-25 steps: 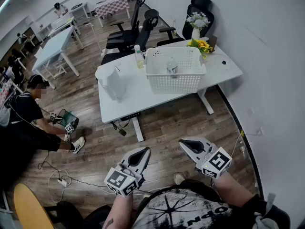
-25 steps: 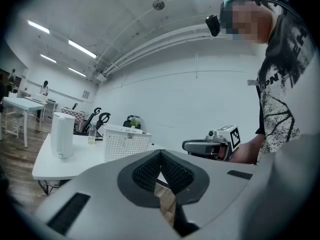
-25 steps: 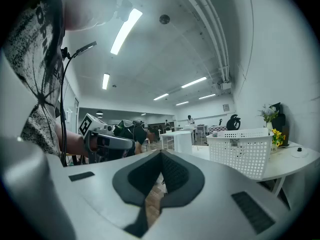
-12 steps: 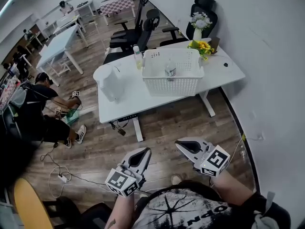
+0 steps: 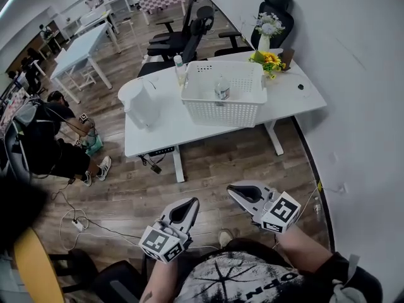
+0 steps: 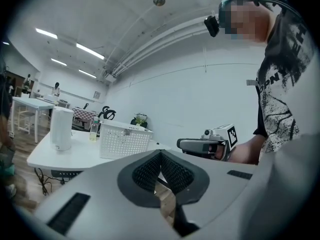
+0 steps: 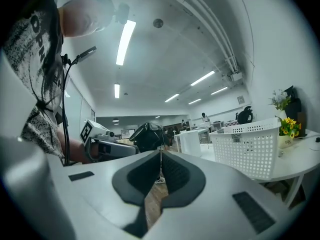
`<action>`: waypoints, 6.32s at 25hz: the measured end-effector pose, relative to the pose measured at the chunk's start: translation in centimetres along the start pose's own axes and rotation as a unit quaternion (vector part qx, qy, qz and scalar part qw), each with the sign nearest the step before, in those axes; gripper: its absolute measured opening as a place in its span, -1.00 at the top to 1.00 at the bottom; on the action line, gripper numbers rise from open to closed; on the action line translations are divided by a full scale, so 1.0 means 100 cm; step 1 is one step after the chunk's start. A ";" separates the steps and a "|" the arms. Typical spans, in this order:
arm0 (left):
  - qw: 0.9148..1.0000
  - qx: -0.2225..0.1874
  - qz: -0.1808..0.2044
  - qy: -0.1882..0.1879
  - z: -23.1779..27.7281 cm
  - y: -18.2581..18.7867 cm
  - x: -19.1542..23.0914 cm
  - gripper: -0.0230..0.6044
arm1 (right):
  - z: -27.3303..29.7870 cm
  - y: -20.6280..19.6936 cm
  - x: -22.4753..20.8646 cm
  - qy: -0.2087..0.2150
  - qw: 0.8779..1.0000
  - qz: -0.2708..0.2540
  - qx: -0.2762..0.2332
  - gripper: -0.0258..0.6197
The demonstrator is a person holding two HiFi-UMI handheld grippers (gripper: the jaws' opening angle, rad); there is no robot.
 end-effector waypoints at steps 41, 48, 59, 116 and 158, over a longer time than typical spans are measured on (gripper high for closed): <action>0.979 -0.050 0.049 -0.192 0.189 0.039 0.286 0.89 | 0.149 0.127 -0.165 -0.189 0.980 -0.033 -0.051 0.85; 0.982 -0.053 0.045 -0.175 0.221 0.049 0.298 0.89 | 0.145 0.152 -0.197 -0.179 0.982 -0.030 -0.045 0.85; 0.995 -0.035 0.037 -0.088 0.271 0.061 0.291 0.89 | 0.143 0.218 -0.271 -0.065 0.997 -0.034 0.002 0.85; 0.999 -0.045 0.001 -0.008 0.217 0.042 0.302 0.89 | 0.230 0.221 -0.366 -0.119 0.985 -0.059 0.108 0.42; 0.995 -0.025 -0.046 0.084 0.018 -0.008 0.341 0.89 | 0.412 0.186 -0.166 0.069 0.995 -0.062 0.043 0.42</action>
Point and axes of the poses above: the fingertips, and each gripper's own axes: z forward along the fingers, x to its left, y out of its top, the point moved 9 cm from there along -z, backward along the fingers, and after that the axes turned 15 degrees about z, right-handed, at the moved point
